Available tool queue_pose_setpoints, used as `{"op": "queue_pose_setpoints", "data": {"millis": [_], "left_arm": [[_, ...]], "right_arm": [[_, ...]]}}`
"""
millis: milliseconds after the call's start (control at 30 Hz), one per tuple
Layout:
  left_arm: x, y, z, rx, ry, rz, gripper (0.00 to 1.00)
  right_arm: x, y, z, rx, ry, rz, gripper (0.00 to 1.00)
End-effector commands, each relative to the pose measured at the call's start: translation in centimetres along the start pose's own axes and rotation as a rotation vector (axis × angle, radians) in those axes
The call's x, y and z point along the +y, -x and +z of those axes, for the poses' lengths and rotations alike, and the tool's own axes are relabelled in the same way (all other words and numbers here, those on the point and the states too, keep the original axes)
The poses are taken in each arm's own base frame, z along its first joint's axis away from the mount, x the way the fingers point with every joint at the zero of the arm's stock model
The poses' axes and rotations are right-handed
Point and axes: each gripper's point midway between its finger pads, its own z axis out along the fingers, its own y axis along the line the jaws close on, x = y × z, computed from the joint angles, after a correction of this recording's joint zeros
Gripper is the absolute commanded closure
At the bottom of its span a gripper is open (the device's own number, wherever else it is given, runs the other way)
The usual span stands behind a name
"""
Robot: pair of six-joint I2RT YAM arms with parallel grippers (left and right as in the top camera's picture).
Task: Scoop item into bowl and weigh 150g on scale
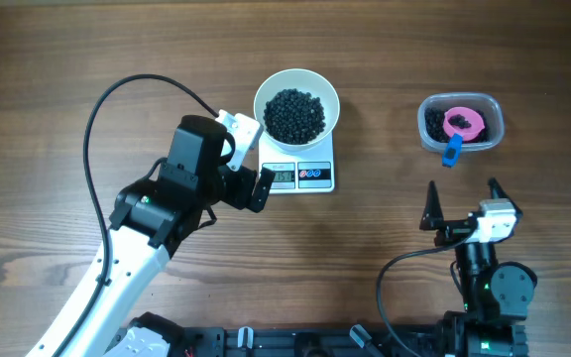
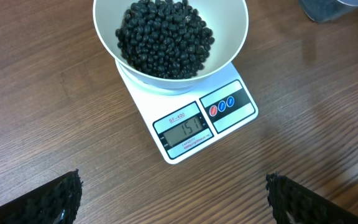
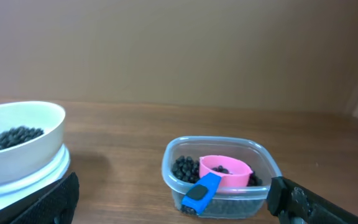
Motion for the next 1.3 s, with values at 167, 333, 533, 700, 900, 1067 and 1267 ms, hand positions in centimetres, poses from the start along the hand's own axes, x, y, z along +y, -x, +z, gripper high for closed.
{"op": "queue_pose_setpoints", "data": {"millis": [167,333,533,700,900,1067,1267], "left_arm": [[0.15,0.7,-0.26,-0.016,0.003,0.017,0.0],[0.15,0.7,-0.26,-0.016,0.003,0.017,0.0],[0.15,0.7,-0.26,-0.016,0.003,0.017,0.0],[0.15,0.7,-0.26,-0.016,0.003,0.017,0.0],[0.15,0.7,-0.26,-0.016,0.003,0.017,0.0],[0.15,0.7,-0.26,-0.016,0.003,0.017,0.0],[0.15,0.7,-0.26,-0.016,0.003,0.017,0.0]], "right_arm": [[-0.91,0.21,-0.11,-0.01,-0.055,-0.023,0.0],[-0.89,0.21,-0.1,-0.01,-0.054,-0.023,0.0],[-0.54,0.21,-0.08,-0.01,-0.041,-0.051,0.0],[-0.39,0.22,-0.07,-0.01,-0.034,-0.053,0.0],[-0.34,0.22,-0.07,-0.01,-0.032,-0.052,0.0],[-0.34,0.22,-0.07,-0.01,-0.032,-0.048,0.0],[-0.34,0.24,-0.07,-0.011,-0.032,-0.047,0.0]]}}
